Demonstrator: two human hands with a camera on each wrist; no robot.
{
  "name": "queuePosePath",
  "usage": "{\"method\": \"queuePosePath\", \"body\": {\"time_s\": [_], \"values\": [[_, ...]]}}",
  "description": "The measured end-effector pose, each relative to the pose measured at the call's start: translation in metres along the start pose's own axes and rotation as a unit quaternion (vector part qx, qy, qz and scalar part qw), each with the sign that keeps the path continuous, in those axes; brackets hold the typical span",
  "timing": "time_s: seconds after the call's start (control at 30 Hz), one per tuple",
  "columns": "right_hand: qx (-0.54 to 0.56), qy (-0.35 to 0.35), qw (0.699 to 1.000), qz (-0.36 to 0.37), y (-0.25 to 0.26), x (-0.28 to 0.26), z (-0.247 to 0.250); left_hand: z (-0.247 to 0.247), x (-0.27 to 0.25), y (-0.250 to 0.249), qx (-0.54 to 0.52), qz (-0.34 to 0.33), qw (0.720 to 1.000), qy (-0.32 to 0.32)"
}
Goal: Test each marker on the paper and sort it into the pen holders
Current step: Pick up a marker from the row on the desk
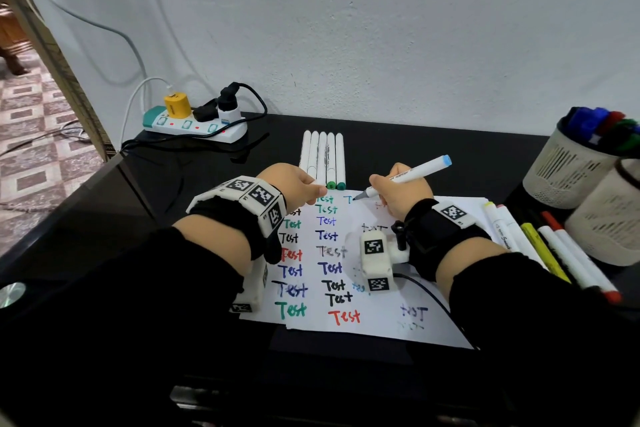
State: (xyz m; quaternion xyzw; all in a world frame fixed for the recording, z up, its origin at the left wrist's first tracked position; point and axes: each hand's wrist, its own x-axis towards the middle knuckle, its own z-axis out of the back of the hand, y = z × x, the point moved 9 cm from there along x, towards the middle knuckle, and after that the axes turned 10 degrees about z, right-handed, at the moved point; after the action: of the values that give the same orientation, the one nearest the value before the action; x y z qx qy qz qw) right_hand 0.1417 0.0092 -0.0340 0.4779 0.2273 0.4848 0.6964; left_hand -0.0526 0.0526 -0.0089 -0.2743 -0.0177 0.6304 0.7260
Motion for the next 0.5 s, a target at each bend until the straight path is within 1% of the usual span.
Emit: {"method": "queuePosePath", "body": {"time_s": [0.23, 0.5], "values": [[-0.009, -0.009, 1.000, -0.015, -0.0030, 0.0010, 0.0033, -0.0002, 0.0002, 0.0001, -0.006, 0.001, 1.000, 0.000], [0.014, -0.015, 1.000, -0.020, -0.0042, -0.0007, 0.0039, -0.0016, 0.0015, 0.0010, -0.009, 0.005, 1.000, 0.001]]}}
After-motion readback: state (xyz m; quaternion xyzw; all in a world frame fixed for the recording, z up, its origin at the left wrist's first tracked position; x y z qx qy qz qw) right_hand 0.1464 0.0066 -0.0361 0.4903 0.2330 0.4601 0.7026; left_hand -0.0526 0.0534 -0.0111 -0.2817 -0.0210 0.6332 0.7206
